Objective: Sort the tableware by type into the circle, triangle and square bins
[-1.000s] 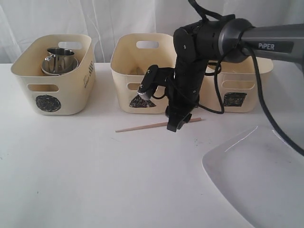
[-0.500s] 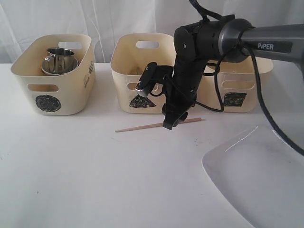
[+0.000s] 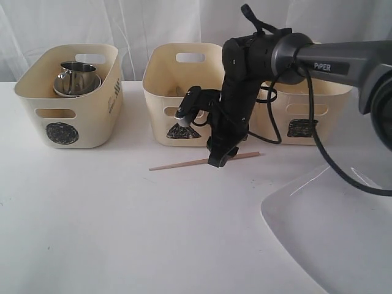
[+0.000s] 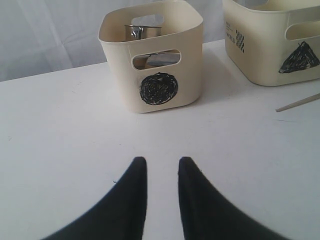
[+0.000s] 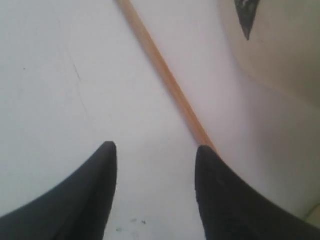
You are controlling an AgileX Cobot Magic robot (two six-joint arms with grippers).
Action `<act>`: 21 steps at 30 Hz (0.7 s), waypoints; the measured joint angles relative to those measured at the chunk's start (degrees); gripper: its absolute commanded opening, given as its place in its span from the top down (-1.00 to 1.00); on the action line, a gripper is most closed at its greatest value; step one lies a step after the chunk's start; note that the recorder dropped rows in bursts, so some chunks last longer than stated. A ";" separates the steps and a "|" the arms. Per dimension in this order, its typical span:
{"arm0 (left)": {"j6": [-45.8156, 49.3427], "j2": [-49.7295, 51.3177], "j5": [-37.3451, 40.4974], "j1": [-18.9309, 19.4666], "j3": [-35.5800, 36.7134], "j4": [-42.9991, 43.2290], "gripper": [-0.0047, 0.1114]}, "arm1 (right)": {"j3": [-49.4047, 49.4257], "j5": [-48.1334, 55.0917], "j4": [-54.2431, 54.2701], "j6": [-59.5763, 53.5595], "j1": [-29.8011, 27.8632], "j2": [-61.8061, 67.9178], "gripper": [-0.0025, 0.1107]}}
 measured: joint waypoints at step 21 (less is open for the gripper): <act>0.00 0.00 0.00 0.00 0.00 0.00 0.43 | -8.83 3.68 0.24 -1.37 -0.69 7.60 0.14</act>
